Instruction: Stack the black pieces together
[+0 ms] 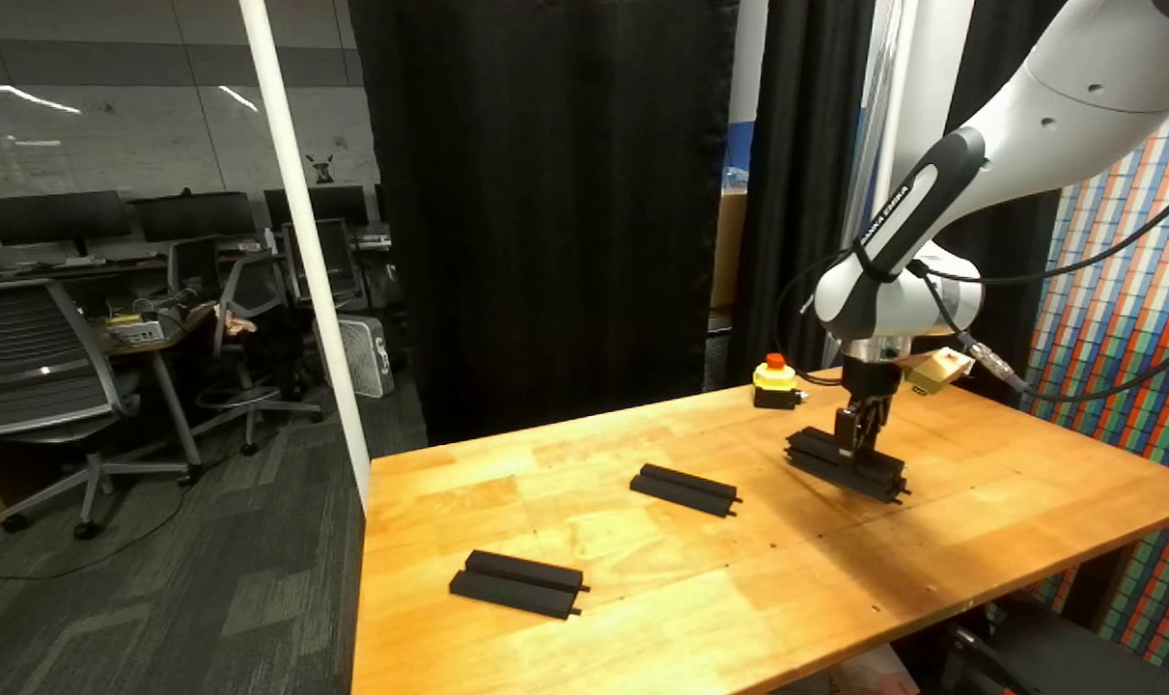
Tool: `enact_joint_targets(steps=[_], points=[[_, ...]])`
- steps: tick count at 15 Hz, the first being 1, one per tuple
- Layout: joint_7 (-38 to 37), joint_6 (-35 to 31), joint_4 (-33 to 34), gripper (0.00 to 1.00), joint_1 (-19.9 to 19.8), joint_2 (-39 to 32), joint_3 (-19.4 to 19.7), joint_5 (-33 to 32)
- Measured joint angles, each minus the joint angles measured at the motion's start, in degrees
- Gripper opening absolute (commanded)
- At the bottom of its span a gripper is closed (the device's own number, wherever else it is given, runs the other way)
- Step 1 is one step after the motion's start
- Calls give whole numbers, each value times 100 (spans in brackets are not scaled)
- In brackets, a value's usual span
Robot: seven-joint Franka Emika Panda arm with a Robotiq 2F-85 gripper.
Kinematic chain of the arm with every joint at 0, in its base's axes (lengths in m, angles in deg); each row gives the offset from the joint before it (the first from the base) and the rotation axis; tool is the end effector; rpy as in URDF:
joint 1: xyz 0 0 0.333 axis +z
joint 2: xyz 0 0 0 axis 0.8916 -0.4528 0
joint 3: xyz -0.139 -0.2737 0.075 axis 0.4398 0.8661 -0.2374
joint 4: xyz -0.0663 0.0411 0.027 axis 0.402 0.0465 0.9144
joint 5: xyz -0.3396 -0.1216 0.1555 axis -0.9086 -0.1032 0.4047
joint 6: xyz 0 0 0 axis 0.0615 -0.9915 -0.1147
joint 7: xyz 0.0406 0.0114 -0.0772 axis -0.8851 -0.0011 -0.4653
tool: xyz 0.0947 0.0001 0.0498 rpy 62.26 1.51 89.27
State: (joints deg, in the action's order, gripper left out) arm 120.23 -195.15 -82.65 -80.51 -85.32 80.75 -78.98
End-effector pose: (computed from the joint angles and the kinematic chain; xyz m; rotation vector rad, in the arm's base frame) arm 0.4392 -0.2344 0.2506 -3.1003 -0.2306 0.0490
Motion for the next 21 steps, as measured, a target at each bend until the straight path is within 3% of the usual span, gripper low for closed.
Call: enact_joint_targets(steps=[8, 11, 16, 21], points=[[-21, 16, 42, 100, -4, -45, 0, -7], [-352, 41, 126, 100, 85, 8, 0, -310], [-1281, 354, 273, 100, 452, 359, -65, -1145], [-1567, 752, 593, 100, 972, 382, -468, -1230]])
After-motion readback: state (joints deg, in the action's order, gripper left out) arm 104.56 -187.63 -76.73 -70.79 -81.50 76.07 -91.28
